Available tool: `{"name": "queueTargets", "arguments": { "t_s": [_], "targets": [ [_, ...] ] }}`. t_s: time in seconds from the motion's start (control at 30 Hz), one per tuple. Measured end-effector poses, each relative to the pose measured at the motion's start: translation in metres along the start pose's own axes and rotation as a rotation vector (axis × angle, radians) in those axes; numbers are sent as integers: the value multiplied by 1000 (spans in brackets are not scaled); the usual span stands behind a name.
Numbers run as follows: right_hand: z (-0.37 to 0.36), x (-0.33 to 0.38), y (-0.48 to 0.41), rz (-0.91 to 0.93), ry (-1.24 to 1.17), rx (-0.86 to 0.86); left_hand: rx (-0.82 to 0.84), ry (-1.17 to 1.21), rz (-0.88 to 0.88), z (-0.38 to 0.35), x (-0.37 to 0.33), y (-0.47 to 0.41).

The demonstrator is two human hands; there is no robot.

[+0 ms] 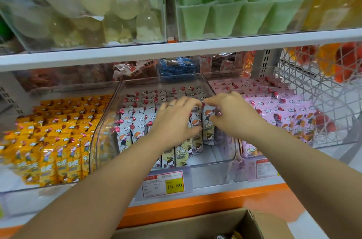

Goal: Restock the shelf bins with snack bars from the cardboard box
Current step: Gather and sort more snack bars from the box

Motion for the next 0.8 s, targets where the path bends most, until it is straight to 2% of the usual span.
{"name": "queueTargets", "arguments": {
  "t_s": [0.1,0.2,0.33,0.47,0.6,0.7,0.8],
  "targets": [
    [9,-9,9,4,-189,-9,-40,18,-39,2,-5,-3],
    [19,-17,22,10,-286,-37,-6,-103,-107,-4,-6,-4],
    [20,-16,35,61,-245,-10,76,-235,-109,-18,-3,-4],
    [21,-13,48,85,-201,22,118,-222,-81,-15,-4,-3],
    [28,-8,72,117,-167,-93,83,-102,-21,9,-8,9],
    [29,0,93,156,-185,-218,-34,51,-8,33,-20,35],
    [19,16,116,173,-251,-210,-182,284,28,45,-35,79]
  ]
}}
Point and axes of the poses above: each hand's wrist, its own y-axis away from the middle knuckle, its own z-axis out of the back of the hand, x = y × z, the point moved 5 cm from there along -y, towards the middle knuckle, and after that the axes turned 7 degrees about -x, right-handed, at the moved point
